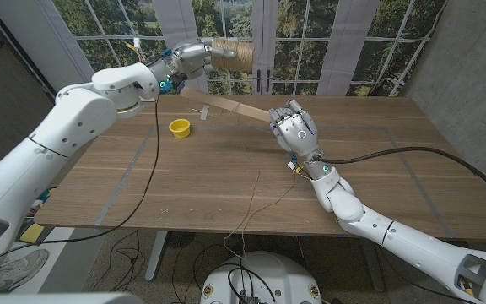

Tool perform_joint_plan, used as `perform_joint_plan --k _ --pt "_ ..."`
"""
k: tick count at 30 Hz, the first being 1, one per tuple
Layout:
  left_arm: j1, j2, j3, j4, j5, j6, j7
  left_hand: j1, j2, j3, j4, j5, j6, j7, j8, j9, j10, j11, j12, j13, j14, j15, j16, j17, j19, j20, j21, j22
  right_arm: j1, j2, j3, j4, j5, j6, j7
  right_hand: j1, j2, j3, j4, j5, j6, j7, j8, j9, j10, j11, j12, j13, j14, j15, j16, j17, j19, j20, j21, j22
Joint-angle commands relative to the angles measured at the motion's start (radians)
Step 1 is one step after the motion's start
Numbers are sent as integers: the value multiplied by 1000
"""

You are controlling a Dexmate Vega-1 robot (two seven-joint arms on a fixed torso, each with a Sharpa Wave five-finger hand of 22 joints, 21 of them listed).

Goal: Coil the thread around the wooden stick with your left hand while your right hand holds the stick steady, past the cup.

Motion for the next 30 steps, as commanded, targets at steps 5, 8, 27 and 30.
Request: perform_joint_plan --k 5,8,27,30 --pt "50 5 -6 -31 -1 -46 -21 123 147 100 90 7 150 151 -3 4 369 -134 1 89 558 -276 5 36 -20 -133 5 2 8 21 12 35 37 -65 20 125 126 5 -3 6 125 -123 4 6 86 -107 11 26 87 -113 -4 2 -8 -141 5 4" --pt "63 9 -6 -35 7 -63 -34 123 147 100 89 7 151 151 -3 5 373 -137 0 88 559 -277 5 34 -20 -133 5 2 7 29 17 40 48 -84 16 125 126 5 -3 6 126 -122 4 6 86 -102 9 24 88 -112 -5 2 -8 -141 6 4" --pt "158 9 -19 -17 23 -108 6 121 145 102 88 7 152 152 -6 6 373 -142 -7 91 558 -278 5 34 -19 -132 6 2 10 67 47 65 129 -192 -5 125 126 4 -3 7 126 -121 4 6 91 -104 6 24 89 -112 -10 6 -8 -139 8 3" --pt "175 6 -29 -9 8 -116 2 121 145 103 88 7 153 148 -7 7 372 -139 -8 92 558 -278 4 33 -19 -132 6 2 11 72 49 68 142 -203 -15 126 125 4 -4 7 128 -121 4 6 93 -104 5 24 90 -113 -11 6 -8 -139 9 3"
